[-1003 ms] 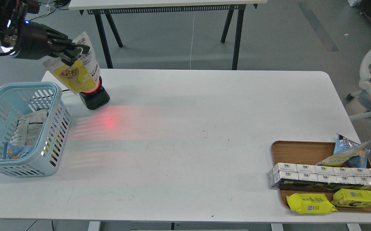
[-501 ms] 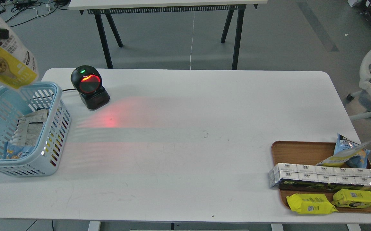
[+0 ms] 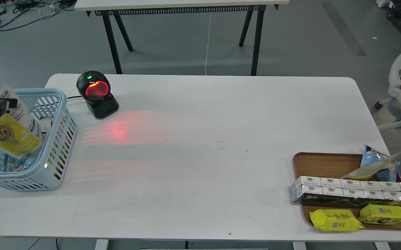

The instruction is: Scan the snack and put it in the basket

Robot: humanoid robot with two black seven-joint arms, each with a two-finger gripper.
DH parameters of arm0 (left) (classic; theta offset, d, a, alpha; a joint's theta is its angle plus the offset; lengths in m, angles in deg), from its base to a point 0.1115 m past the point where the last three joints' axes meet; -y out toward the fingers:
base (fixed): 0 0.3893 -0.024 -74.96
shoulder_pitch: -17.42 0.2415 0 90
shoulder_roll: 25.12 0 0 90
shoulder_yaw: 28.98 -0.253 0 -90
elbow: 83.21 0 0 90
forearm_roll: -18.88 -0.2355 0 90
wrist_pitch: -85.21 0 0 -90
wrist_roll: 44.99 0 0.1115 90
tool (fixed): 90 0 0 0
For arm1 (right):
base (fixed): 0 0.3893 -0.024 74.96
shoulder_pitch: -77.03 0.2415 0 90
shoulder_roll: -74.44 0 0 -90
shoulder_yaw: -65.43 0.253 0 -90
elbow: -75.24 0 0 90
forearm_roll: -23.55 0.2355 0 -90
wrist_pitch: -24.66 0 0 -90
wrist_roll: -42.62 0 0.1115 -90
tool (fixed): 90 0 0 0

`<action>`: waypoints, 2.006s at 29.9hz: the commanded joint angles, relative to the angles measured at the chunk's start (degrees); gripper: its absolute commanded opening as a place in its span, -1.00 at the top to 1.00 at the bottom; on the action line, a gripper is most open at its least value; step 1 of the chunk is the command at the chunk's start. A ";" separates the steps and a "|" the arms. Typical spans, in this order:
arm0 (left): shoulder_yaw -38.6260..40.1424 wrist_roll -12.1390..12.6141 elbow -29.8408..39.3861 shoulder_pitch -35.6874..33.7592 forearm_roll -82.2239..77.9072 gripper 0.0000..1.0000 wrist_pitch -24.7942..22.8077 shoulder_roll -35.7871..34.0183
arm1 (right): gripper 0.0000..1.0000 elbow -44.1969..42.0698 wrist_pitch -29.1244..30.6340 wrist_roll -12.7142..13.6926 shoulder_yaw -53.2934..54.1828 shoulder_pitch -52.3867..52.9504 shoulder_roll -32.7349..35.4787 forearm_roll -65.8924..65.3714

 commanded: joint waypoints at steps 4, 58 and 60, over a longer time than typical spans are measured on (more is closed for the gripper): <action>0.09 0.00 -1.56 0.48 -0.05 0.23 -0.06 1.14 | -0.98 0.00 0.00 0.00 0.00 -0.08 0.58 0.00; 44.82 0.00 -16.07 26.84 72.02 -0.99 -12.06 32.69 | -0.98 2.37 0.00 -2.55 1.58 -3.85 -17.96 -0.61; 44.82 0.00 -16.07 27.19 72.02 -0.99 -12.06 32.61 | -0.98 2.28 0.00 -2.55 1.93 -4.82 -18.84 -0.53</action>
